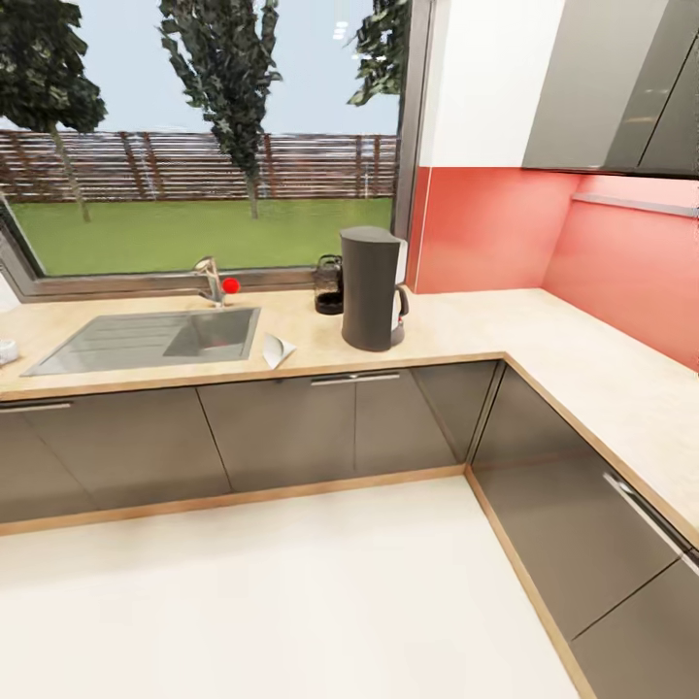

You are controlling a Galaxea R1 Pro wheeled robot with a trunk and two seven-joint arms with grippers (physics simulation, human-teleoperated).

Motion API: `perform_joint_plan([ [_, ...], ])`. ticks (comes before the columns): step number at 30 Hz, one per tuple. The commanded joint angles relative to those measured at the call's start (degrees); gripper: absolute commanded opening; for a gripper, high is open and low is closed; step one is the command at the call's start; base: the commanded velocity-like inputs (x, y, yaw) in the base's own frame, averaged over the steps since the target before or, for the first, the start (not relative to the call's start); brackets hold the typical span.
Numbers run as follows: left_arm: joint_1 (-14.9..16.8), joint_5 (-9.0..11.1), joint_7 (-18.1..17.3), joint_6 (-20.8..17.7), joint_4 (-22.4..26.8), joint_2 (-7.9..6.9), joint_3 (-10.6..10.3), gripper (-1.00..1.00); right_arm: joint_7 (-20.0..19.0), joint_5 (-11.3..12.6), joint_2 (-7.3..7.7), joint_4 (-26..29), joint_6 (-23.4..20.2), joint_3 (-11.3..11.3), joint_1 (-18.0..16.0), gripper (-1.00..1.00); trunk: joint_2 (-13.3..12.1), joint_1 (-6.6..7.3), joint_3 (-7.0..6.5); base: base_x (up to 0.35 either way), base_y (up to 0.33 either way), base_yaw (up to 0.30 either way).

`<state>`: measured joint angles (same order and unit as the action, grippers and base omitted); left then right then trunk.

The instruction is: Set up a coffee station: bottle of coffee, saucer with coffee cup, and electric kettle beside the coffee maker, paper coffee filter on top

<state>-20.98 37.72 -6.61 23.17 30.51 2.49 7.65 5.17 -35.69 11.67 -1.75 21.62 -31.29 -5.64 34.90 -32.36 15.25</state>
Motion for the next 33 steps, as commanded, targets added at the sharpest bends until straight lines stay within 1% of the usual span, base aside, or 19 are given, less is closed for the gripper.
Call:
perform_joint_plan([
  [1, 0.0, 0.6, -0.6, -0.1, 0.0, 0.06, 0.3, 1.0, 0.4, -0.6, 0.03, -0.2, 0.2, -0.3, -0.1, 1.0, -0.3, 0.2, -0.21, 0.0, 0.0, 0.0],
  [30, 0.0, 0.6, -0.6, -0.1, -0.4, 0.06, 0.3, 1.0, 0.4, -0.6, -0.05, -0.2, 0.3, -0.3, -0.1, 1.0, -12.0, 6.57, -8.12, 0.0, 0.0, 0.0],
  [33, 0.0, 0.6, -0.6, 0.0, -0.4, 0.06, 0.3, 1.0, 0.4, -0.6, -0.05, -0.2, 0.3, -0.3, -0.1, 1.0, -12.0, 6.57, -8.4, 0.0, 0.0, 0.0],
])
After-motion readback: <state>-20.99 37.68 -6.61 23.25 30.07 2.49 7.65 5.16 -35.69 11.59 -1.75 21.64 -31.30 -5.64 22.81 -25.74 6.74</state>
